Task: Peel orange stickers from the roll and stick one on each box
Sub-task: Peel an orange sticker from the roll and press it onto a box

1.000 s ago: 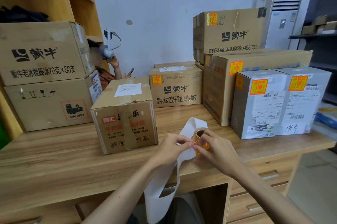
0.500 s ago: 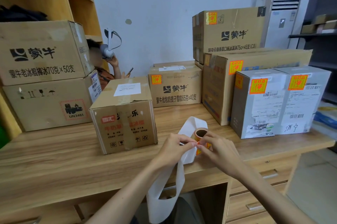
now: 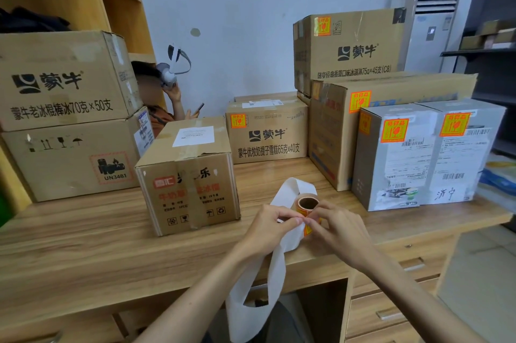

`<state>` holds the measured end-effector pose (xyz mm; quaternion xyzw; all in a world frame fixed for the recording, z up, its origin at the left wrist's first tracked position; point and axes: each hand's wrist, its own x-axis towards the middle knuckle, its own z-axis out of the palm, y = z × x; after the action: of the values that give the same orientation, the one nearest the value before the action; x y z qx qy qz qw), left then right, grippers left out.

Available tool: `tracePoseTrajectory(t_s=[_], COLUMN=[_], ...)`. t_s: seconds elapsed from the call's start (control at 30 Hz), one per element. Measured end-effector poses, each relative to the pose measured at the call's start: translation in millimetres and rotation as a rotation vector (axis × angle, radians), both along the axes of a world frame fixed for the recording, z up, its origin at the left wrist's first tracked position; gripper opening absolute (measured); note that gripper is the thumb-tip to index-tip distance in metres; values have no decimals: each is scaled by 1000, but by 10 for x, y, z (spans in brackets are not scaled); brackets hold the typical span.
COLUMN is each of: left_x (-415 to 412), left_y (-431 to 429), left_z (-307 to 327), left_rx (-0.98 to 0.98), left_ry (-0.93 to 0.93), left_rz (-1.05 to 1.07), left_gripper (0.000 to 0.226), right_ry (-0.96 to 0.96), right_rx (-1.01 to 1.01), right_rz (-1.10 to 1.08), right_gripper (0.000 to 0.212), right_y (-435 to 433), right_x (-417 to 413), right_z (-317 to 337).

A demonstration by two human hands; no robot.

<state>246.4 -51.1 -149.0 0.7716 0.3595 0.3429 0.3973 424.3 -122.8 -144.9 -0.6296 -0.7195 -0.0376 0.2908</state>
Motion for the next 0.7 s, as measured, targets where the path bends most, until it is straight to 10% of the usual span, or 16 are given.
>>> tracePoseTrajectory(t_s=[0.7], left_x=[119], left_y=[46], left_z=[-36], left_rx=[45], left_ry=[3], left_rz=[192], left_gripper=[14], right_ry=[588], right_rx=[15], right_rz=[-121], right_gripper=[23], right_y=[-145], right_x=[369], right_z=[196])
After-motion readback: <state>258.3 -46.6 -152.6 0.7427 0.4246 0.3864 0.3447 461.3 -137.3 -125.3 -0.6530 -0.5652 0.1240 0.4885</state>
